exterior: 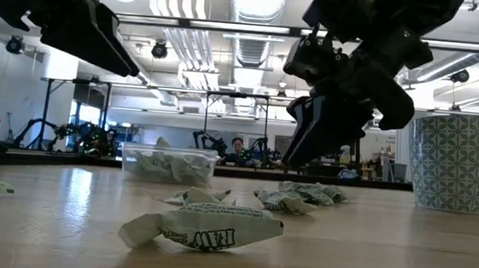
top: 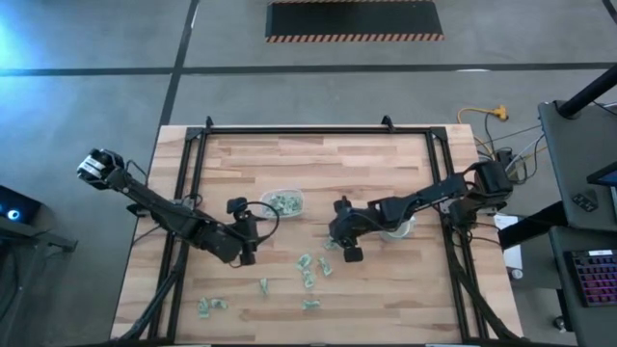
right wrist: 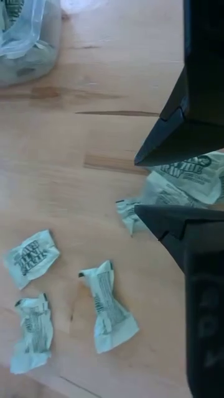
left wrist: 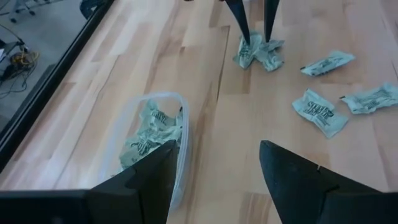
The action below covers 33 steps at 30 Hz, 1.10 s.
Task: Pick and place Stevia / Truvia into bins
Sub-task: Put the stevia packet into the transparent bin
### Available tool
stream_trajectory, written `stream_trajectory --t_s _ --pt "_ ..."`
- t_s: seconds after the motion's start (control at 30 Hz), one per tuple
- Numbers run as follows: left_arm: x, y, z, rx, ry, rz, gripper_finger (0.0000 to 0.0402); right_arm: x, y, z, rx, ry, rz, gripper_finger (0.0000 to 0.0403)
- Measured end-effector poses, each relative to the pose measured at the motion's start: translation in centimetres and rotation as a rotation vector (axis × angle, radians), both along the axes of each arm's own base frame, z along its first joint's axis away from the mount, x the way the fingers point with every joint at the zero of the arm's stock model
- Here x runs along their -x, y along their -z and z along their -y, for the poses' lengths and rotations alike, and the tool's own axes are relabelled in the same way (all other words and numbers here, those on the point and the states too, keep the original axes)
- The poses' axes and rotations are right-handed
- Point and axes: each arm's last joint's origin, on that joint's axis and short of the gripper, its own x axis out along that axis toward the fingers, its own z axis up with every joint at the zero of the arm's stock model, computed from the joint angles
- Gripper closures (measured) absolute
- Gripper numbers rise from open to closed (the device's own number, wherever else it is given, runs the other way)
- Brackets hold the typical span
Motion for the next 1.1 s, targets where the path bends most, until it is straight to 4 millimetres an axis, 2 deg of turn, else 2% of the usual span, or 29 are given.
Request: stream_trajectory --t_s 0.33,0.47,0.6,0.7,0.9,1.1 --pt "0.0 -0.1 0.0 0.017 -0.011 0.010 0.0189 0.5 0.9 0.1 -0.012 0.017 -0.014 0.0306" --pt "-0.1 -0.2 0.0 0.018 -0.011 0.012 0.0189 0.1 1.5 0.0 -0.012 0.016 -0.001 0.0305" --pt "-0.1 -0.2 0.0 0.018 -0.012 0.012 0.0189 -0.3 3.1 0.0 -0.008 0.015 -0.042 0.0306" --pt "-0.1 -0.2 0.0 0.018 -0.012 0.012 0.0189 -0.6 3.3 0.0 0.003 0.028 -0.040 0.0311" --pt "0.0 -0.2 0.0 0.016 -0.013 0.012 0.0189 -0.4 3.0 0.0 0.015 0.032 -0.044 0.0335" --pt "0.0 0.0 0.0 0.004 -0.024 0.012 0.0189 -0.2 2.2 0.1 0.022 0.023 -0.028 0.0378"
